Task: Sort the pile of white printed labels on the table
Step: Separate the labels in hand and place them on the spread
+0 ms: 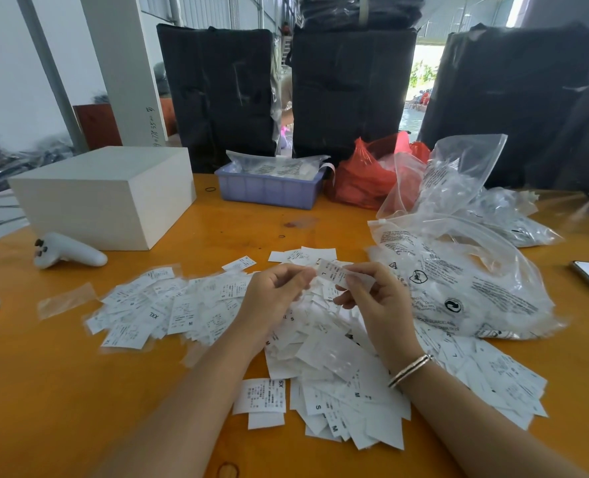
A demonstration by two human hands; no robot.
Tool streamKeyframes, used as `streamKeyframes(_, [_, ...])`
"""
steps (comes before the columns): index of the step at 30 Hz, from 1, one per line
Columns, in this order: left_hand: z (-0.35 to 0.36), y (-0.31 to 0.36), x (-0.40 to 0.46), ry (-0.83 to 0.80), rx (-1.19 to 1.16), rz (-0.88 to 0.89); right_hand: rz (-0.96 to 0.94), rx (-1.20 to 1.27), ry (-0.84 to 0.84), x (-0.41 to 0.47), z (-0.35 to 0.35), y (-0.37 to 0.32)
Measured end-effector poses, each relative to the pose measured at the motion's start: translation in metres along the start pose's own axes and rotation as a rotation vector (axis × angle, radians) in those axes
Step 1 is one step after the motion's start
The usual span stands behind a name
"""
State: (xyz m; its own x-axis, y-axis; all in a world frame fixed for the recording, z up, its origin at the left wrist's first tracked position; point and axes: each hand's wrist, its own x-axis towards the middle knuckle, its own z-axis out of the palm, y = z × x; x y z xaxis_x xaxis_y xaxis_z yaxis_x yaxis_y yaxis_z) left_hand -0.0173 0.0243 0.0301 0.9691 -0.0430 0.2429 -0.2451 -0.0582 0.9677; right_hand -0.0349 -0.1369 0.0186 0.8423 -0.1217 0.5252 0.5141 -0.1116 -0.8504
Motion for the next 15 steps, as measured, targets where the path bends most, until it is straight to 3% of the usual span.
streamKeyframes(9, [-0.0009,-0.0020,0.0011,0.010,0.028,0.010,0.012,0.020,0.008,0.0000,-0.0025,-0.0013])
streamKeyframes(15, [-0.0007,-0.0044,0.0020,-0.013,0.063,0.031,0.085,-0.099,-0.121,-0.0029,0.0030,-0.0003])
